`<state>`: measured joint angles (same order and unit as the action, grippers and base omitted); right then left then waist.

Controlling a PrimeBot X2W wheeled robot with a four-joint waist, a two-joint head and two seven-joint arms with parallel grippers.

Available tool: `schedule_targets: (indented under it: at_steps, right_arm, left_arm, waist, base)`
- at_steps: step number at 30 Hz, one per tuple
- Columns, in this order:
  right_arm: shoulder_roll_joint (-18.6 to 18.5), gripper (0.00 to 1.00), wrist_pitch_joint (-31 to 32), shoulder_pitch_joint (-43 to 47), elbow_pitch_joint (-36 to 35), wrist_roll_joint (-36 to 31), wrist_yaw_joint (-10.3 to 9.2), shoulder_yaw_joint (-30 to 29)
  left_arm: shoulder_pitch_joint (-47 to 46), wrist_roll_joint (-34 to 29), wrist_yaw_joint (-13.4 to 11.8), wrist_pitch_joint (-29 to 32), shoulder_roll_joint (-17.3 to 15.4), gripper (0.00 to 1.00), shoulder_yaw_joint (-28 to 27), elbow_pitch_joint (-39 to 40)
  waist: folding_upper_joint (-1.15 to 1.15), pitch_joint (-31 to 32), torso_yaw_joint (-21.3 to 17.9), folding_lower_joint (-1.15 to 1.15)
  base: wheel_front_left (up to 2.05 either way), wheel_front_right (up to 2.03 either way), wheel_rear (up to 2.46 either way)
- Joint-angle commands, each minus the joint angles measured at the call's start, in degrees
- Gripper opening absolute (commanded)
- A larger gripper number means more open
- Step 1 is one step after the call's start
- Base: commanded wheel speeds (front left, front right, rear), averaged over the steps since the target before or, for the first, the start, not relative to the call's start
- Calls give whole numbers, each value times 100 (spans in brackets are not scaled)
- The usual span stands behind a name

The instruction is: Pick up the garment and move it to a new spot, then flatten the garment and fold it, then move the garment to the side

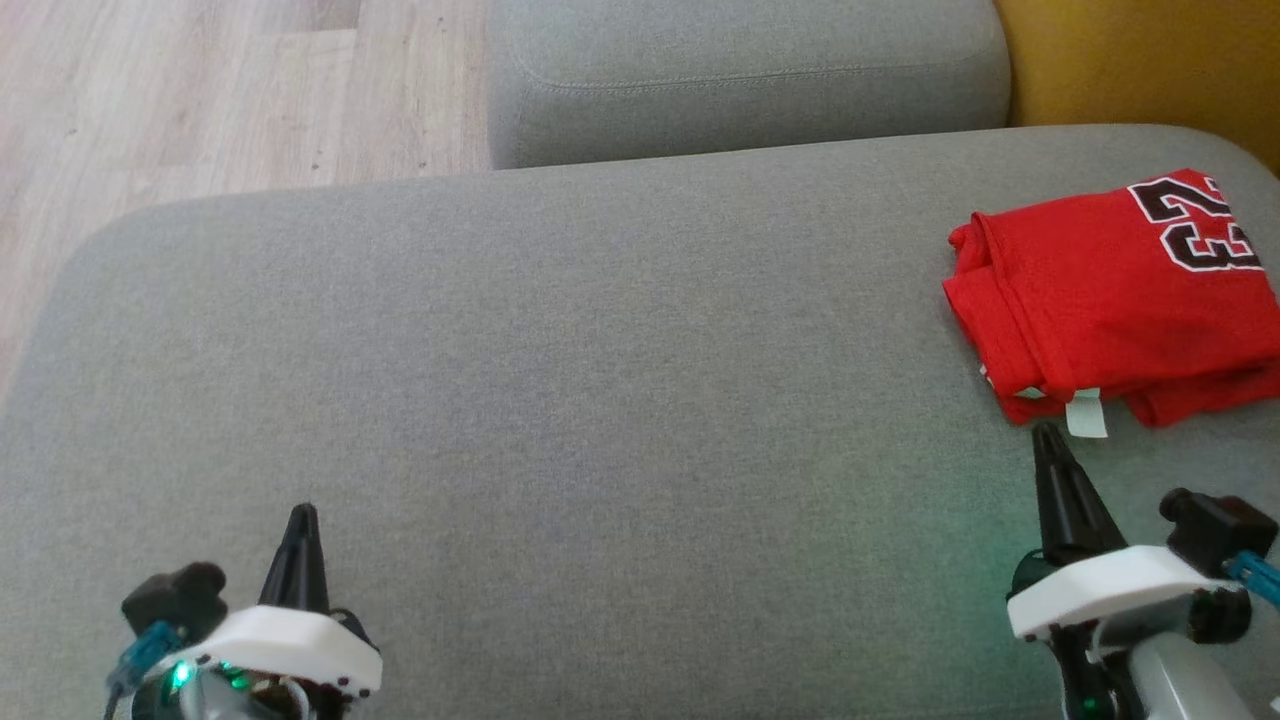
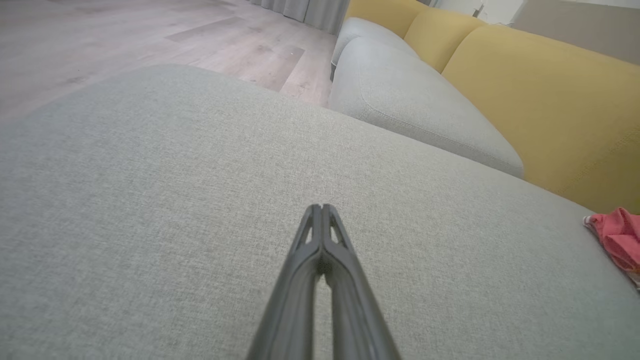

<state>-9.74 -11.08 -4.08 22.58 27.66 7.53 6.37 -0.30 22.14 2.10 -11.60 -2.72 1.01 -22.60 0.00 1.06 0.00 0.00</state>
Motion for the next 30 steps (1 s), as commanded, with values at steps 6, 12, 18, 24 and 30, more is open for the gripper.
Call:
schedule_targets:
  at_steps: [6,12,18,24,30]
  right_arm:
    - [-7,0,97,-261,-254,407,-1,-128]
    - [34,0,193,-258,-289,758,-1,-195]
    - [80,0,306,-254,-330,1167,-1,-274]
    - [121,0,402,-251,-365,1517,-1,-342]
    - [161,0,499,-249,-400,1866,-2,-409]
  left_arm:
    - [-292,432,47,110,-25,0,-123,237]
    - [-308,814,75,206,-24,0,-157,275]
    - [-327,1259,109,321,-24,0,-199,317]
    - [-345,1641,137,419,-23,0,-236,353]
    - [-362,2020,166,518,-23,0,-272,388]
  waist:
    - [0,-7,0,0]
    - [0,-14,0,0]
    - [0,-21,0,0]
    - [0,-28,0,0]
    - [0,-35,0,0]
  base:
    - [0,0,0]
    - [0,0,0]
    - [0,0,0]
    - [0,0,0]
    - [0,0,0]
